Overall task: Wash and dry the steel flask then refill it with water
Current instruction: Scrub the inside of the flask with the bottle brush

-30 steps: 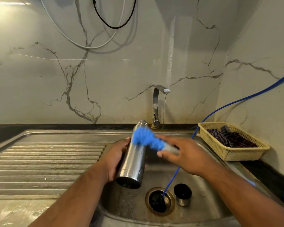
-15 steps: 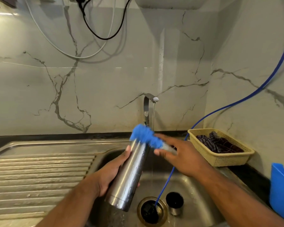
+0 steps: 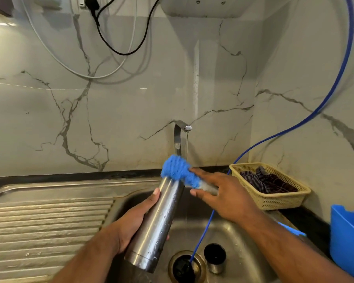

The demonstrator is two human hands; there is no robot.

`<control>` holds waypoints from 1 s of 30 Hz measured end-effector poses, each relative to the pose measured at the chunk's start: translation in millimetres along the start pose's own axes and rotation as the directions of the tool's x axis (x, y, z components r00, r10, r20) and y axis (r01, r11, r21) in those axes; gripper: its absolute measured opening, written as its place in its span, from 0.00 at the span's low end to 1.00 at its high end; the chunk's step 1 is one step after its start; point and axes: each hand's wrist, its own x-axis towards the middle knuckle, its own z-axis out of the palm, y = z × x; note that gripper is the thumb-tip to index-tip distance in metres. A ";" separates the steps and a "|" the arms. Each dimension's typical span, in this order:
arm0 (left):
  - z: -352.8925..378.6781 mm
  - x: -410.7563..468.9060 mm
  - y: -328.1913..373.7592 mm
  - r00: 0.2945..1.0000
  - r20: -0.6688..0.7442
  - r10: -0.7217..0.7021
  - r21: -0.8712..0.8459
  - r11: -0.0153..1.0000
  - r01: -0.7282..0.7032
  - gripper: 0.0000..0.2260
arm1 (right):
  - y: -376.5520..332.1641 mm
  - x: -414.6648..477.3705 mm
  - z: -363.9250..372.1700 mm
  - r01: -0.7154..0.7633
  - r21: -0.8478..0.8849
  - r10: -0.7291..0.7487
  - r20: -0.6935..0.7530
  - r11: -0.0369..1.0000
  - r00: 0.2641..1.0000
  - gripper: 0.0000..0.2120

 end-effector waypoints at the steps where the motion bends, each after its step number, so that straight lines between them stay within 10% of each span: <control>1: 0.0 -0.1 0.0 1.000 0.001 0.000 0.006 1.000 -0.001 0.39 | -1.9 -1.0 0.6 0.007 -0.019 -0.007 0.007 1.000 1.000 0.29; 30: 4.9 -8.7 4.5 0.996 -0.013 0.086 0.021 0.996 -0.086 0.40 | 3.2 3.0 1.0 -0.036 0.150 0.039 -0.015 0.988 0.999 0.29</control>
